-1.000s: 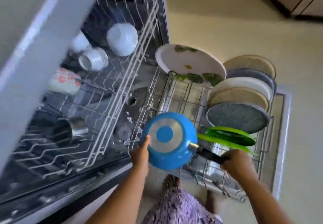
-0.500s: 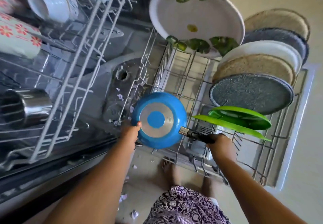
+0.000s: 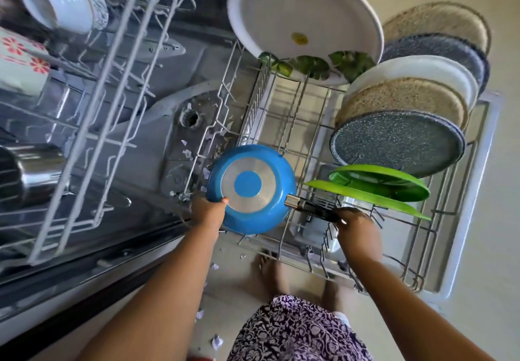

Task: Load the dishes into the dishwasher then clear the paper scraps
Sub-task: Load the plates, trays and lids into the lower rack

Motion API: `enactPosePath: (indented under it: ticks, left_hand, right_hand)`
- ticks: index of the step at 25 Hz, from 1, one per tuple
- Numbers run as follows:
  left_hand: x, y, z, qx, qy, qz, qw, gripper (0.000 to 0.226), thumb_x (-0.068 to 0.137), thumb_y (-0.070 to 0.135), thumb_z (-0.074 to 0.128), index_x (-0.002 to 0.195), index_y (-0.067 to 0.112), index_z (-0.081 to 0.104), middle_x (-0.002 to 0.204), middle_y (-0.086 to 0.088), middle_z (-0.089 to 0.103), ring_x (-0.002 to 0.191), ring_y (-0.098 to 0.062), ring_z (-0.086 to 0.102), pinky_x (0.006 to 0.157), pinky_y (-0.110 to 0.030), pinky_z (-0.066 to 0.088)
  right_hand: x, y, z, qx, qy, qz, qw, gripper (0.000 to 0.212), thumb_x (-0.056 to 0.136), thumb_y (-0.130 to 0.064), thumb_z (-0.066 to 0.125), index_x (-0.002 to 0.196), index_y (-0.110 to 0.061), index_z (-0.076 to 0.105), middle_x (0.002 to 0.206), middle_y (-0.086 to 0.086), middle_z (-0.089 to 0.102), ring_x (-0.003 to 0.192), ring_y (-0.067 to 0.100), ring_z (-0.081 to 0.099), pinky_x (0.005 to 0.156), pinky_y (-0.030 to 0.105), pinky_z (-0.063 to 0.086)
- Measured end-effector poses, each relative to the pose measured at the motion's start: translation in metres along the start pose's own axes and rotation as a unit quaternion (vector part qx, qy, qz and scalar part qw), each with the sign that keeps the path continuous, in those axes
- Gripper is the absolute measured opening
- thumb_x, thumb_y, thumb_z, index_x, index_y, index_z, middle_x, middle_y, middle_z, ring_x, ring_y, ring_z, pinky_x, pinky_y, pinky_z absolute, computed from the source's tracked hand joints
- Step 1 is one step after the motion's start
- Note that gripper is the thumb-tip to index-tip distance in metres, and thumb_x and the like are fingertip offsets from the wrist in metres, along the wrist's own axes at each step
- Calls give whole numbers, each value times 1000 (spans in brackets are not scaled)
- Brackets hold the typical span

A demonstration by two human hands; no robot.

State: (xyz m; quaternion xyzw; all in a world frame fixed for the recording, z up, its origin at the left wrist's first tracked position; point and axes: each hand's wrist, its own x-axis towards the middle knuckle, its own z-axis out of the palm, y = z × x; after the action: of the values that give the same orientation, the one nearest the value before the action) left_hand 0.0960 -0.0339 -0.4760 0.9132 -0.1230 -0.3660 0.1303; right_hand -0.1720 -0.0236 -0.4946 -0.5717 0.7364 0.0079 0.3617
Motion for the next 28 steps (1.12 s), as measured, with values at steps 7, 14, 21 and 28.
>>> enactPosePath:
  ticks: [7, 14, 21, 28]
  left_hand:
    - [5, 2, -4, 35, 17, -4, 999, 46, 73, 27, 78, 106, -2, 63, 104, -19, 68, 93, -34, 65, 84, -47, 54]
    - [-7, 3, -5, 5, 22, 16, 1000, 36, 72, 26, 79, 93, -1, 65, 94, -21, 70, 86, -37, 67, 79, -49, 56]
    - [-36, 3, -7, -18, 27, 33, 999, 29, 73, 27, 79, 75, 2, 65, 76, -19, 68, 70, -34, 66, 67, -39, 55]
    - [-48, -9, 11, 69, 35, 54, 996, 32, 85, 26, 67, 99, -3, 65, 98, -19, 68, 93, -37, 62, 73, -36, 46]
  right_hand:
    - [8, 21, -10, 62, -19, -3, 998, 26, 82, -5, 66, 108, -8, 70, 105, 16, 69, 94, 33, 63, 81, 32, 46]
    - [2, 31, -13, 119, 36, 27, 992, 30, 80, 11, 57, 104, -2, 70, 96, 20, 70, 86, 34, 62, 71, 24, 39]
    - [-11, 40, -19, 138, 132, -2, 982, 25, 74, 17, 61, 90, 2, 72, 80, 20, 70, 72, 35, 62, 66, 29, 40]
    - [-5, 52, -7, 116, 86, 3, 990, 31, 78, 16, 56, 102, 1, 69, 96, 23, 68, 85, 37, 63, 78, 36, 49]
